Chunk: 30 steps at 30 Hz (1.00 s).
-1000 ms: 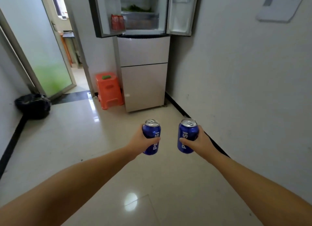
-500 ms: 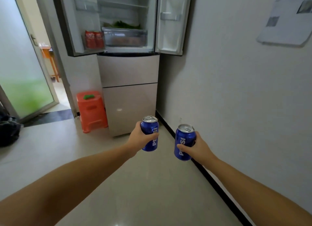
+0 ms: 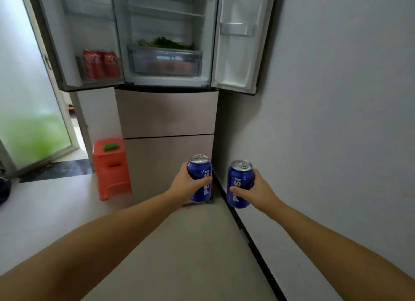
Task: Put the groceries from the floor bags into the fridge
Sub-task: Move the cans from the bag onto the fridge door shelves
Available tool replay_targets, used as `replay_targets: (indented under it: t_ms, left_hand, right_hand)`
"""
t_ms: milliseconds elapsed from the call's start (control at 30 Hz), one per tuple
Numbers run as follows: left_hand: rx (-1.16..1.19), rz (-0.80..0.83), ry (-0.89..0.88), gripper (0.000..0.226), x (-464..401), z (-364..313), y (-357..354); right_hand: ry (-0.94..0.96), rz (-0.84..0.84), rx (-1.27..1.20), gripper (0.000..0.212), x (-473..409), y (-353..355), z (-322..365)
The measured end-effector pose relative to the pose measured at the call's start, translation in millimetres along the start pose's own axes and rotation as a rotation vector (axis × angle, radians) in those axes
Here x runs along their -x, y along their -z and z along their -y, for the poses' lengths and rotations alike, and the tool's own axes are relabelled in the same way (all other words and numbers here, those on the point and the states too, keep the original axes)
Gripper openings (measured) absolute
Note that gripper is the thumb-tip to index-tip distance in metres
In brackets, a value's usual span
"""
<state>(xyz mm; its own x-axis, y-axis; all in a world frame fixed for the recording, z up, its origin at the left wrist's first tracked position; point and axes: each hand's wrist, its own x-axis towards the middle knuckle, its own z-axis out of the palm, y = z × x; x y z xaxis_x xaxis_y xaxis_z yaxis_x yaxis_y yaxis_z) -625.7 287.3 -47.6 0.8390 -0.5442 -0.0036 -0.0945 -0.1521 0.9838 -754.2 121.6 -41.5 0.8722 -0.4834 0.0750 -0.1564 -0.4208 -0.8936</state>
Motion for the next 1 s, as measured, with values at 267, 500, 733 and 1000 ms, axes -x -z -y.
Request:
replay_targets:
  t_ms: [267,500,733,1000]
  left_hand:
    - [0.011,-0.218,0.039,0.063,-151,-21,29]
    - [-0.085,-0.339,-0.01,0.061,-275,-33,105]
    - [-0.131,-0.435,-0.245,0.059,-403,-134,207]
    - [-0.261,-0.643,-0.517,0.056,-448,-276,329]
  right_hand:
    - [0.096,0.181,0.053,0.064,-217,19,18]
    - [0.291,0.27,0.01,0.072,-380,-40,64]
    - [0.538,0.224,-0.017,0.067,-534,-84,191]
    - [0.882,0.314,-0.277,0.06,-645,-131,368]
